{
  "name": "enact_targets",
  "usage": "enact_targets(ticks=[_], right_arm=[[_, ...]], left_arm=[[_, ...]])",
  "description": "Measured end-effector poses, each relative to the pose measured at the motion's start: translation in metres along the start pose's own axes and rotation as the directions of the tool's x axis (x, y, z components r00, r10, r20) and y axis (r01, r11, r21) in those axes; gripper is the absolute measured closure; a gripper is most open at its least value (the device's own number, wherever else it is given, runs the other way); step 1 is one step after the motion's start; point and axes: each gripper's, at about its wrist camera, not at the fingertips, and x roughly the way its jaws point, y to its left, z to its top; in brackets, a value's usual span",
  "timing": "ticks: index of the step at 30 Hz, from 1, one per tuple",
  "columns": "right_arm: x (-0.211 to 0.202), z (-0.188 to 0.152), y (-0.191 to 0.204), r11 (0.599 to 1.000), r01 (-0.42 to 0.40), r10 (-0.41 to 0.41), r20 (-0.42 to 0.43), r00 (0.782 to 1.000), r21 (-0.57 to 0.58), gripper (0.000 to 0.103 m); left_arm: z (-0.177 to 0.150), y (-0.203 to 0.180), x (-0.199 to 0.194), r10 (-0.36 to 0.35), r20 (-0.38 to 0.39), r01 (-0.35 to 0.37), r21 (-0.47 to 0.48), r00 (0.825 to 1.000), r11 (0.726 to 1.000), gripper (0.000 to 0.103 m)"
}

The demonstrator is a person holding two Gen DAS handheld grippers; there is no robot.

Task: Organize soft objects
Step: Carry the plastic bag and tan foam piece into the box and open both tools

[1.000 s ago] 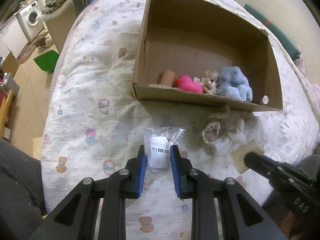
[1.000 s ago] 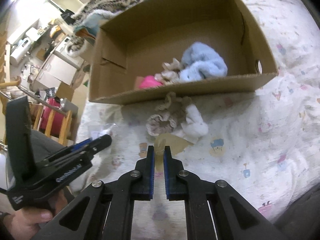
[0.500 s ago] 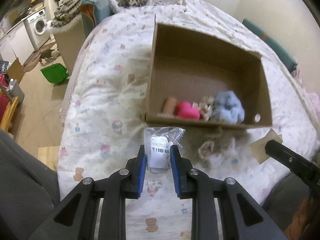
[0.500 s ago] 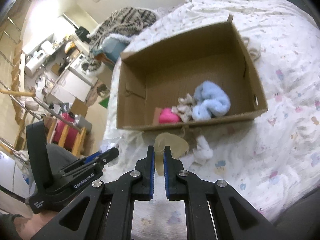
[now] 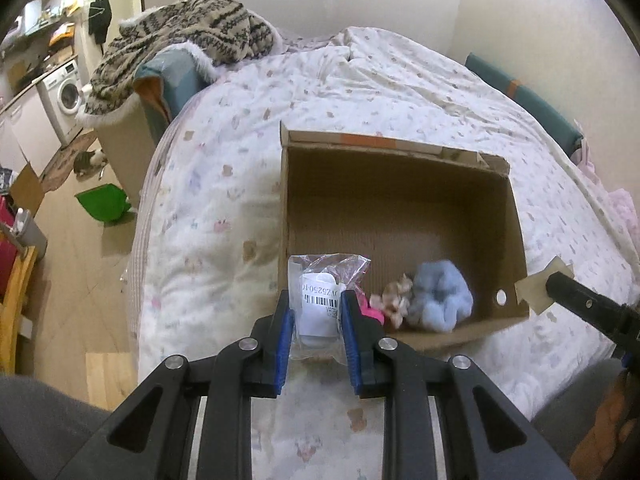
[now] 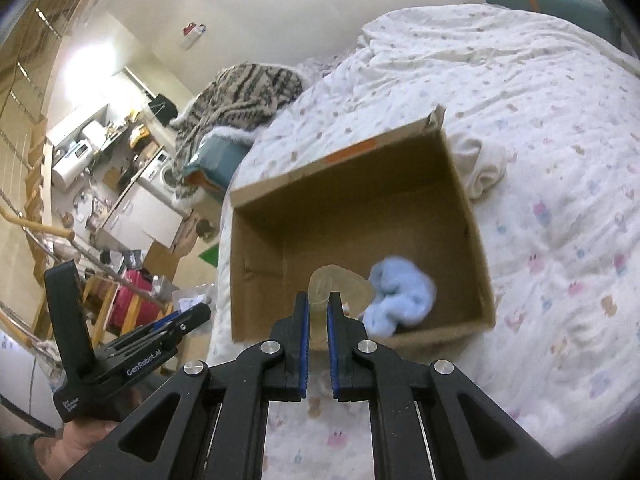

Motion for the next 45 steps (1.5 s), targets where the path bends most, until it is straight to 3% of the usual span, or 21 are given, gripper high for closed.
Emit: enact_targets(ticks=[8,18,32,45], right_arm=[[0.017,0.019,-0.02,0.999,0.045,-0.045,0.005,0.999,0.028,0.093],[0.046,0.014,-0.057,0.989,0.101,-0.097,-0.042,0.994,0.11,0.093],[0.078,0.001,-0.064,0.979,0.194,-0.184,-0.139,0.973,0.059,0.093],[0.086,-0.001,-0.066,0.977,0.205,-0.192,-0.167,0.967,0.065,0.093]], left_arm=[[0.015,-0.012,0.029,0.003,-0.016,-0.002,0.033,1.0,0.999,0.082],[0.006,-0.019,0.065,-0.025,-0.034,0.026,0.05,0.999,0.998,0.082],[0.002,-0.016,0.086,-0.047,-0.066,0.048,0.015,0.997,0.999,0.081],[-0.001,-0.019,0.091,-0.042,-0.089,0.044,0.017,0.995,0.999,0.081]])
